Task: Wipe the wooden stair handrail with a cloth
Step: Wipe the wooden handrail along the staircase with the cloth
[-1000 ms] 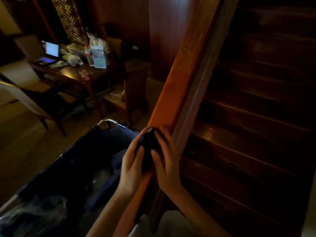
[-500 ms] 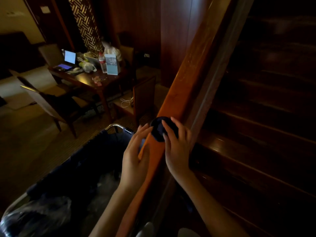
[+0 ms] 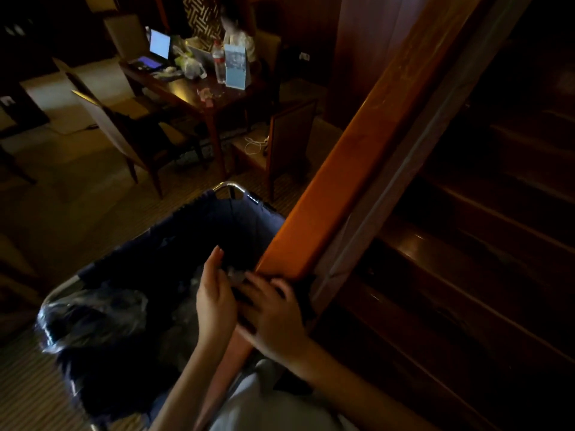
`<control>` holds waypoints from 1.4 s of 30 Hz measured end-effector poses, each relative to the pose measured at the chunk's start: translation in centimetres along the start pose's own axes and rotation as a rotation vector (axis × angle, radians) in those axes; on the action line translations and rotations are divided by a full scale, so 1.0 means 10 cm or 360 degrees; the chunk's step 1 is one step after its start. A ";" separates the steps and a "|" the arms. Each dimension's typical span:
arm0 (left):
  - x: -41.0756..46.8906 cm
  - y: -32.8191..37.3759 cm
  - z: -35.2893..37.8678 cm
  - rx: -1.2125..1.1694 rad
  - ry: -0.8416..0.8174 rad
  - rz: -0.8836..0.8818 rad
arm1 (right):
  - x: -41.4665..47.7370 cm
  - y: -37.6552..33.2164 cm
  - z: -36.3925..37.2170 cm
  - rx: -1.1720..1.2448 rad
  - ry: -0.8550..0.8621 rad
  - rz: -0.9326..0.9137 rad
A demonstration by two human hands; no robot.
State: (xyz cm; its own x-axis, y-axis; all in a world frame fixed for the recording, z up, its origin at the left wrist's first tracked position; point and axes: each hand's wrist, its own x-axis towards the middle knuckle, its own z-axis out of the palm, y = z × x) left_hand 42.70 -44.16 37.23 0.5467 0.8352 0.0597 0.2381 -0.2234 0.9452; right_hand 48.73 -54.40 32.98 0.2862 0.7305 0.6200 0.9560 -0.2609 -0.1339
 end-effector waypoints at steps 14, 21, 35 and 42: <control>0.22 0.81 0.60 0.0030 -0.0845 0.1026 | 1.14 1.28 -0.97 0.0922 0.1310 0.1619; 0.87 1.34 1.22 0.0582 -0.0988 0.1572 | 0.67 0.68 -0.42 0.1268 0.1381 0.2229; 1.04 1.38 1.44 0.0659 -0.0943 0.1687 | 1.03 1.62 -0.95 0.1396 0.1449 0.1704; 0.96 1.40 1.45 0.0681 -0.0810 0.1630 | 0.76 2.02 -1.06 0.0993 0.1175 0.1824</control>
State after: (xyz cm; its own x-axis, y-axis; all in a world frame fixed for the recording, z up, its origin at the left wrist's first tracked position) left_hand 62.91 -46.60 46.33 0.8656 -0.0950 0.4917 -0.2948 -0.8904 0.3470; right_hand 69.55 -60.81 43.19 0.9648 -0.2025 0.1675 0.1685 -0.0126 -0.9856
